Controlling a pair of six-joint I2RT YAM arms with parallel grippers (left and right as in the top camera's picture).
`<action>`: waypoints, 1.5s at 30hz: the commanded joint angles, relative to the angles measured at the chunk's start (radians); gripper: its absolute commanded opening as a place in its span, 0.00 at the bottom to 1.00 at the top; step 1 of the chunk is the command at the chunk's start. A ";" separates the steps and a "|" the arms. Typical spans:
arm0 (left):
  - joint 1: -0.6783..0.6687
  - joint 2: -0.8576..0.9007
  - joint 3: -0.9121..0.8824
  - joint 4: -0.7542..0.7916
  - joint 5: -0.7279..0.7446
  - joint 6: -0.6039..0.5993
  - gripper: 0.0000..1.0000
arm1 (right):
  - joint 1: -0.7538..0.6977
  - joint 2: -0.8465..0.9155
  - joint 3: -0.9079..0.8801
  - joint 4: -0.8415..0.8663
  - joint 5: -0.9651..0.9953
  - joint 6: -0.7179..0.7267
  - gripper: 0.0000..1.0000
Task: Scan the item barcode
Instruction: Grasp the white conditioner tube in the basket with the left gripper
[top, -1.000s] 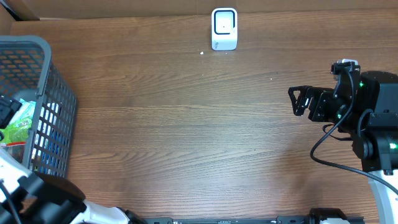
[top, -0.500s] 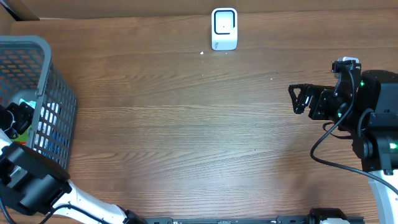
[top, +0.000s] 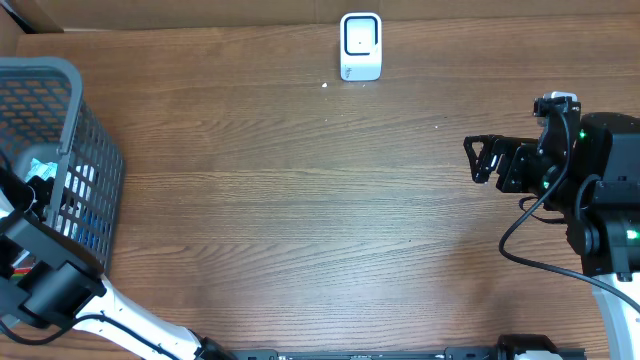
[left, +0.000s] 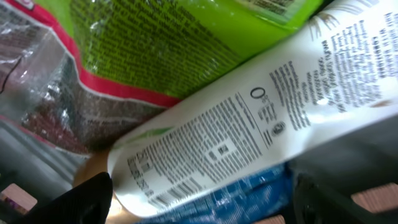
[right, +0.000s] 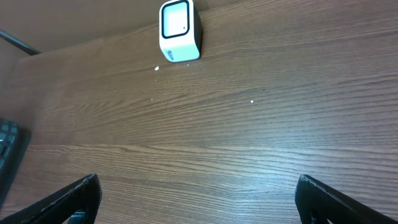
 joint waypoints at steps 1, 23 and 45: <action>-0.008 0.049 0.006 -0.003 -0.019 -0.002 0.84 | 0.003 -0.007 0.030 0.003 -0.006 -0.008 1.00; -0.065 0.123 0.006 0.019 -0.019 0.001 0.82 | 0.003 -0.007 0.030 0.003 -0.006 -0.008 1.00; -0.068 0.138 0.255 -0.193 0.030 -0.008 0.04 | 0.003 0.000 0.030 0.035 -0.006 -0.007 1.00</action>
